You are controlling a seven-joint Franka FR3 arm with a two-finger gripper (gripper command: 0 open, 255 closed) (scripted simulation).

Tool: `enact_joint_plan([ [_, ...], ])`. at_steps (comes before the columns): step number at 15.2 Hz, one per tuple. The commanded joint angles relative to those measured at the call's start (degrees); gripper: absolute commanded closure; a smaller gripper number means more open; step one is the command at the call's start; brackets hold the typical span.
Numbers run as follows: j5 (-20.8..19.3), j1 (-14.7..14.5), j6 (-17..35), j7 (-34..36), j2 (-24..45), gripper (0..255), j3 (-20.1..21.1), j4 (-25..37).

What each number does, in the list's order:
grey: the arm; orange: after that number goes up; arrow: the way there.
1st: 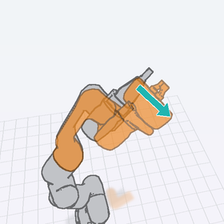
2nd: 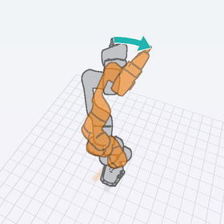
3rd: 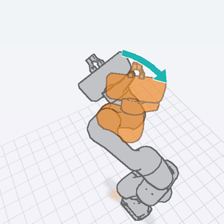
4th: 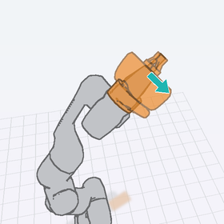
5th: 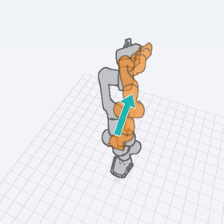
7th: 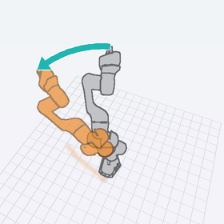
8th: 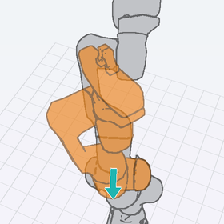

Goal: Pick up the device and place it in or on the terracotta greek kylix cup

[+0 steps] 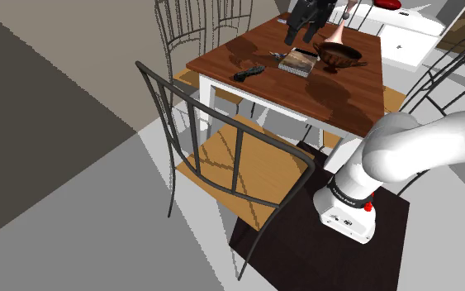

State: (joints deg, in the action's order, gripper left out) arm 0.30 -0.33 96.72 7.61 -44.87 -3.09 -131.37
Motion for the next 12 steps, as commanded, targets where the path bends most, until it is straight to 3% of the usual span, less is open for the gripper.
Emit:
enact_joint_plan([
  [1, 0.0, 0.0, 0.0, 0.0, 0.0, 0, 0.0, 0.0],
  [7, -4.45, -8.06, 3.22, -31.58, 11.32, 0, -11.76, 3.98],
  [12, -5.28, -14.63, 5.21, -57.38, 23.48, 0, -19.21, 10.54],
])
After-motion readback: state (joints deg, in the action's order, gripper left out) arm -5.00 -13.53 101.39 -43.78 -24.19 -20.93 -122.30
